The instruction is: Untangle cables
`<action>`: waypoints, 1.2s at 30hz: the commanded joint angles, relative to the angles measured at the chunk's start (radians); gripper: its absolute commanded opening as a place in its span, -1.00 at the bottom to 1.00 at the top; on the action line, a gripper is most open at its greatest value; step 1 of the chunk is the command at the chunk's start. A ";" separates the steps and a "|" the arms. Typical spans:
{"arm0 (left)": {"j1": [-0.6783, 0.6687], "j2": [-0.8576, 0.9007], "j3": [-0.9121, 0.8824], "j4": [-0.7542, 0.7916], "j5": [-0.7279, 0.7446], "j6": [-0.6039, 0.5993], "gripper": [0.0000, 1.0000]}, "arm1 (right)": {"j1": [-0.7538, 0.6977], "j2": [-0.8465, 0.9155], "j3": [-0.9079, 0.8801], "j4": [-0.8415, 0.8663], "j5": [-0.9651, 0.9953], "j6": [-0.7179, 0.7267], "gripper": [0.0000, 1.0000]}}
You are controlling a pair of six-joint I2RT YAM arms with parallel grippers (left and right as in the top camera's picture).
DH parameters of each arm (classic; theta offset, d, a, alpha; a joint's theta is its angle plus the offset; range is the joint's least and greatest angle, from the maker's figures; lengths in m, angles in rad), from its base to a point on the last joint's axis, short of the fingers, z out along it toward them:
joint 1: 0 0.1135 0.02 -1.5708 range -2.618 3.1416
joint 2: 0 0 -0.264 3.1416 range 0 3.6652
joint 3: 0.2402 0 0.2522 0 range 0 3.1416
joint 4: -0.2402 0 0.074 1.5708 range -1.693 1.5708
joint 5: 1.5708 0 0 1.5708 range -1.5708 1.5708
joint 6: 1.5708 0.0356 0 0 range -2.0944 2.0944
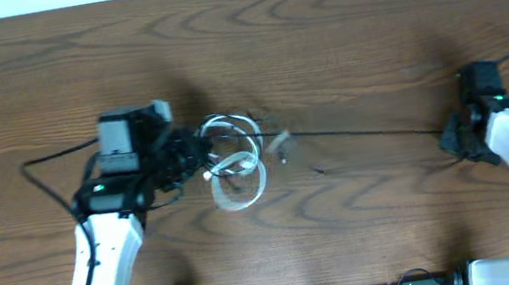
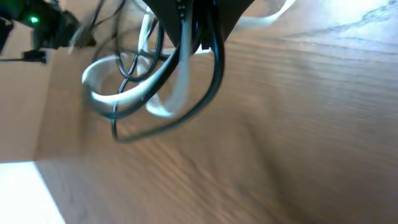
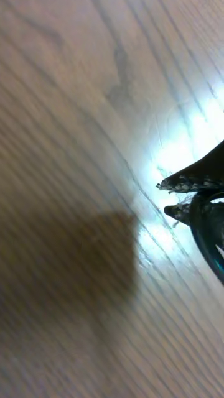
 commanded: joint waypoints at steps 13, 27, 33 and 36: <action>0.090 -0.048 0.006 -0.001 0.050 0.035 -0.85 | -0.087 0.005 -0.008 0.164 -0.554 -0.246 -0.98; -0.231 -0.048 0.006 0.162 0.071 0.061 -0.85 | 0.205 0.005 -0.008 0.251 -1.277 -0.593 -0.46; -0.307 -0.046 0.006 0.233 0.070 0.061 -0.85 | 0.309 0.005 -0.008 0.380 -1.479 -0.480 -0.18; -0.328 -0.039 0.006 0.243 0.063 0.055 -0.85 | 0.350 0.005 -0.008 0.450 -1.503 -0.370 0.02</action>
